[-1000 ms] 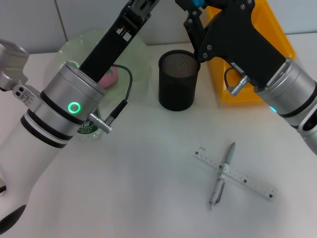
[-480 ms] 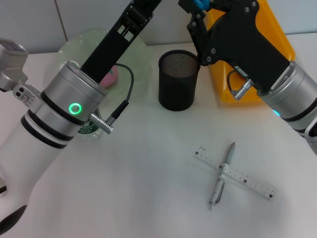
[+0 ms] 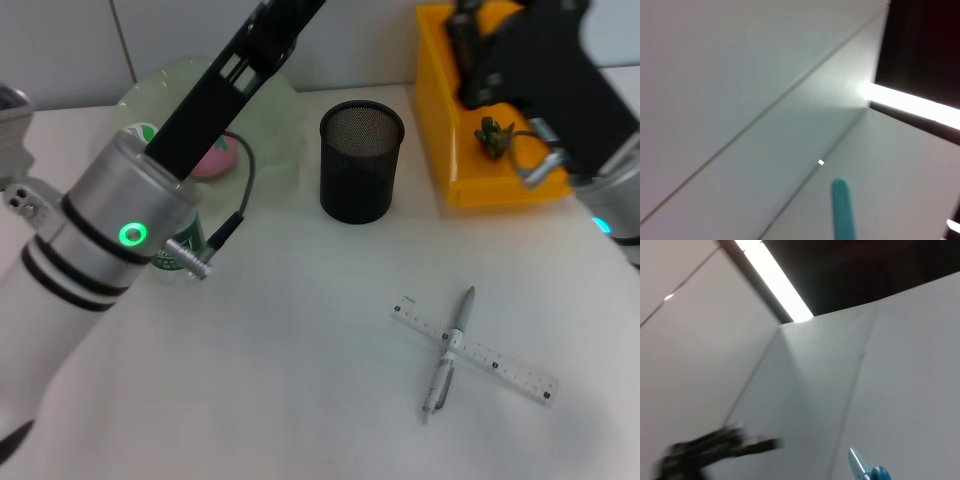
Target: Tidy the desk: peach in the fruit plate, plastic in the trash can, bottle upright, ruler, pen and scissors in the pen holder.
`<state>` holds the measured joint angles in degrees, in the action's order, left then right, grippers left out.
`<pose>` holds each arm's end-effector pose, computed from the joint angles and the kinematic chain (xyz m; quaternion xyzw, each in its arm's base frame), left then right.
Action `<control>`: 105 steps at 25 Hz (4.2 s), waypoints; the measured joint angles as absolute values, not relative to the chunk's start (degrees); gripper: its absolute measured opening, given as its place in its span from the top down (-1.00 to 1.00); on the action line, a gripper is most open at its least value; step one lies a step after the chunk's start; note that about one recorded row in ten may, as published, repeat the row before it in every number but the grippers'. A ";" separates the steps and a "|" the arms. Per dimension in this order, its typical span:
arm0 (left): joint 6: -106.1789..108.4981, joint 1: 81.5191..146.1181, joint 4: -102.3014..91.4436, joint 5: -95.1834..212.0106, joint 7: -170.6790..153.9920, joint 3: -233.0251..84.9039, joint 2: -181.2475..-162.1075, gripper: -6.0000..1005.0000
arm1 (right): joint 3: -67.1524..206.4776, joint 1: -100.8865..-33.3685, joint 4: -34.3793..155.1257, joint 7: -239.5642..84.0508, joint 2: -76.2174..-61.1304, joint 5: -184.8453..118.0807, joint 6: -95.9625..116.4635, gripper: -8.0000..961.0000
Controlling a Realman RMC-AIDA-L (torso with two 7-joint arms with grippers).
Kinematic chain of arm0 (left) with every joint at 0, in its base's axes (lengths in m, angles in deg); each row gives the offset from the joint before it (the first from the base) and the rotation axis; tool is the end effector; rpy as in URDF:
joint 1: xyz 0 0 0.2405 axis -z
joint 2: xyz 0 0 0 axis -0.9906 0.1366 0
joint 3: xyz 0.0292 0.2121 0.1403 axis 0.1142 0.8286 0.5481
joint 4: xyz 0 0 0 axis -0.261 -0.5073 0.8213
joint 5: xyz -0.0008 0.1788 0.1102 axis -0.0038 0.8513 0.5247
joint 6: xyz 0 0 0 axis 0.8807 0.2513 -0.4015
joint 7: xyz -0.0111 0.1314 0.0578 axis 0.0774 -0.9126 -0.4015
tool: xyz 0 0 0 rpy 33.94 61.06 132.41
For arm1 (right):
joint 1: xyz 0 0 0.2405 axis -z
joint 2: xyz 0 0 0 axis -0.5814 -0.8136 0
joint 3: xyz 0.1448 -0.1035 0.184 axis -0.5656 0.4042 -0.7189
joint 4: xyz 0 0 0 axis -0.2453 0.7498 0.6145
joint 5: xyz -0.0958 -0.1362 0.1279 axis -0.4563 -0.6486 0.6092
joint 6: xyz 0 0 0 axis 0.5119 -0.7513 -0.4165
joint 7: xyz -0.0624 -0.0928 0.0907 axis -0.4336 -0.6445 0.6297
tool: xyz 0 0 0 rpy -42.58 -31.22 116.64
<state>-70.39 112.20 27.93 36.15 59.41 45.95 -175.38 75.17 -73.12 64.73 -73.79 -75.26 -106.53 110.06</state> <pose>-0.1209 0.3232 -0.0442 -0.6865 -0.3077 -0.6576 0.0401 0.1987 0.3216 0.0105 -0.6941 -0.1206 0.5315 0.4703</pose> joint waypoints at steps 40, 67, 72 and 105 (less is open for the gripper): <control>-82.46 109.17 29.22 133.17 63.83 -7.45 -171.80 -0.71 | 105.04 -100.28 2.69 60.72 -59.90 -167.19 110.04 0.75; -82.83 106.17 29.34 134.91 63.83 -8.96 -172.45 -0.71 | 121.31 -110.81 25.74 61.40 -68.12 -178.95 83.97 0.71; -83.37 105.94 29.21 134.79 63.90 -9.03 -172.51 -0.71 | 122.44 -110.57 26.48 61.39 -69.21 -179.04 82.45 0.70; -84.76 105.80 29.10 135.04 64.63 -9.05 -172.43 -0.71 | 122.03 -100.22 -1.02 64.12 -74.74 -179.02 98.00 -0.43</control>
